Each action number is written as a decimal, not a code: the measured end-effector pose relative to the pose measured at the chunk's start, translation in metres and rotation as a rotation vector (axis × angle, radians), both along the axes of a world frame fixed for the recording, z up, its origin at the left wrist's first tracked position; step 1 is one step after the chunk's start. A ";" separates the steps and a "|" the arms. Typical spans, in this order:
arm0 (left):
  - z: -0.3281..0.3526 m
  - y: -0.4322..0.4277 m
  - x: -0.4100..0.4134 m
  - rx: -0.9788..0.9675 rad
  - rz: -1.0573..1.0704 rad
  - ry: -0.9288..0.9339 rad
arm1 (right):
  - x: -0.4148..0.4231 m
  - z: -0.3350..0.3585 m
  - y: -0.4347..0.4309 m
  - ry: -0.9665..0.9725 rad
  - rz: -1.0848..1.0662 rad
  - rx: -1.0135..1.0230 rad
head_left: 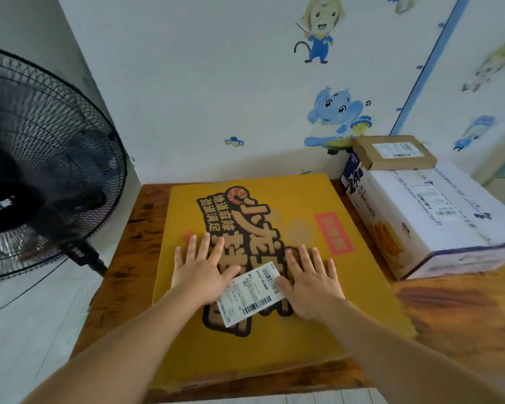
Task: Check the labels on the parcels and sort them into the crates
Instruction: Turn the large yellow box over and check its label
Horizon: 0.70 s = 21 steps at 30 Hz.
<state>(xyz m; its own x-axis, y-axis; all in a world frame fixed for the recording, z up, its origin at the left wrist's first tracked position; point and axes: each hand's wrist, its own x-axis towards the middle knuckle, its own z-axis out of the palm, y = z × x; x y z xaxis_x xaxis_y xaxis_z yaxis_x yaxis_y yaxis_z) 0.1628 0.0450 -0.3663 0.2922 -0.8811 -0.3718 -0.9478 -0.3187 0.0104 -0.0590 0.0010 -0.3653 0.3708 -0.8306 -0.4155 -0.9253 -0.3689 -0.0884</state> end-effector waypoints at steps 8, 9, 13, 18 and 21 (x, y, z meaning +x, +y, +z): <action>0.006 0.029 -0.020 0.017 0.046 0.030 | -0.014 0.007 0.006 -0.028 0.047 -0.013; 0.007 0.038 -0.024 0.018 0.052 0.034 | -0.019 0.007 0.007 -0.023 0.068 -0.013; 0.007 0.067 -0.041 0.021 0.129 0.054 | -0.040 0.009 0.018 -0.010 0.129 -0.021; 0.004 0.100 -0.054 0.024 0.177 0.058 | -0.063 0.010 0.031 -0.008 0.161 -0.005; 0.005 0.112 -0.052 0.015 0.182 0.062 | -0.079 0.011 0.039 -0.010 0.128 -0.009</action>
